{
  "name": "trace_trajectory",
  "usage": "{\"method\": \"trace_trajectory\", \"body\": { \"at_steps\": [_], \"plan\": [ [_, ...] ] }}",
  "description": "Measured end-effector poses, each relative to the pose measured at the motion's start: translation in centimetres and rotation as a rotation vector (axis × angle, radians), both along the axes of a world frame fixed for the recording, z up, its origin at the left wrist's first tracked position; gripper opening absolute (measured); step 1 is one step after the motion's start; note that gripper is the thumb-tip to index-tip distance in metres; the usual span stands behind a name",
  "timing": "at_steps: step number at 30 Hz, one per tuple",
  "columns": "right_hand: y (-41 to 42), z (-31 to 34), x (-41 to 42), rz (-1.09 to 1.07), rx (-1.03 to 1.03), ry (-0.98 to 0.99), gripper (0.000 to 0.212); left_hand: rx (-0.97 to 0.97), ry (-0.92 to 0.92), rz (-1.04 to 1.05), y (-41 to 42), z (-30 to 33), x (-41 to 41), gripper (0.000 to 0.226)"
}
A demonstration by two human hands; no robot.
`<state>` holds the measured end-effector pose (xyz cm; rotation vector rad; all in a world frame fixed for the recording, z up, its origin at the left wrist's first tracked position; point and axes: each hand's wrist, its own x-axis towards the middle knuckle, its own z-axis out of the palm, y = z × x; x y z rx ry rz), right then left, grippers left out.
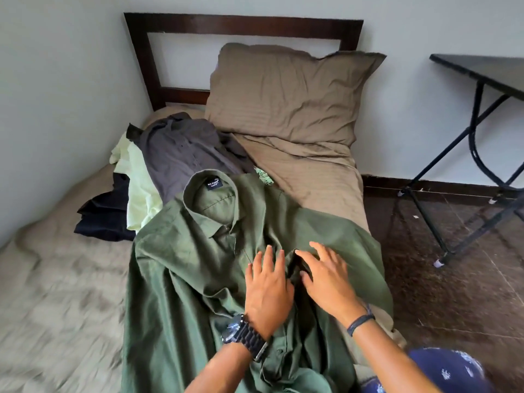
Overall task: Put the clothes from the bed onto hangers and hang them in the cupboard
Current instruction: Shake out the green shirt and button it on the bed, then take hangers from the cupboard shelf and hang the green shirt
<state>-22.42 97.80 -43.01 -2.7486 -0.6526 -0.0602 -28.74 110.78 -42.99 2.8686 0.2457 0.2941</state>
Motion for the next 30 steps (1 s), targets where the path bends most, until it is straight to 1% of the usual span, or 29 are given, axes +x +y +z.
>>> {"method": "trace_trajectory", "body": {
  "at_steps": [2,3,6,8,10,12,14,16,18,20,22,24,25,27,29,30],
  "plan": [
    [-2.0,-0.7,0.1,-0.05,-0.222,0.124,0.052,-0.067,0.052,-0.071,-2.3,-1.1,1.1,0.057],
    [-3.0,-1.4,0.1,-0.05,-0.27,0.173,0.052,-0.072,0.086,-0.098,-3.6,-2.0,1.5,0.057],
    [-5.2,-3.4,0.2,-0.017,-0.281,0.185,0.059,-0.068,0.156,-0.097,-6.5,-4.8,2.9,0.054],
    [-6.0,-4.6,0.6,-0.022,-0.254,0.151,0.052,-0.082,0.16,-0.048,-7.9,-6.2,3.6,0.053],
    [-5.9,-5.4,0.4,-0.004,-0.196,0.114,0.049,-0.088,0.112,-0.051,-8.2,-7.1,3.8,0.053],
    [-5.8,-6.1,0.4,-0.001,-0.136,0.068,0.049,-0.129,0.02,-0.041,-8.0,-8.0,3.8,0.052],
    [-5.6,-6.4,0.4,0.001,-0.101,0.074,0.051,-0.174,-0.072,-0.02,-7.6,-8.8,3.9,0.053],
    [-5.7,-6.5,0.8,0.029,-0.108,0.099,0.052,-0.197,-0.086,0.022,-7.7,-9.2,4.3,0.055],
    [-6.0,-5.9,1.2,0.079,-0.099,0.167,0.051,-0.205,-0.01,0.065,-8.0,-8.7,4.4,0.057],
    [-7.2,-4.7,1.7,0.144,-0.115,0.286,0.051,-0.189,0.103,0.097,-8.3,-7.5,4.4,0.06],
    [-9.5,-2.0,2.6,0.232,-0.118,0.429,0.05,-0.175,0.226,0.133,-8.7,-5.3,4.6,0.067],
    [-12.4,0.5,3.5,0.292,-0.126,0.506,0.053,-0.198,0.381,0.196,-9.5,-2.6,5.0,0.072],
    [-14.4,2.2,4.0,0.251,-0.138,0.564,0.057,-0.202,0.445,0.225,-10.2,-0.7,5.4,0.069],
    [-18.7,6.5,4.4,0.069,-0.124,0.744,0.058,-0.161,0.539,0.204,-12.4,3.3,6.2,0.063],
    [-23.1,10.6,4.7,-0.068,-0.093,0.814,0.056,-0.111,0.625,0.067,-15.7,7.6,6.9,0.069],
    [-25.6,12.9,4.6,-0.14,-0.089,0.853,0.055,-0.083,0.673,-0.033,-17.8,9.9,7.3,0.07]
  ]
}}
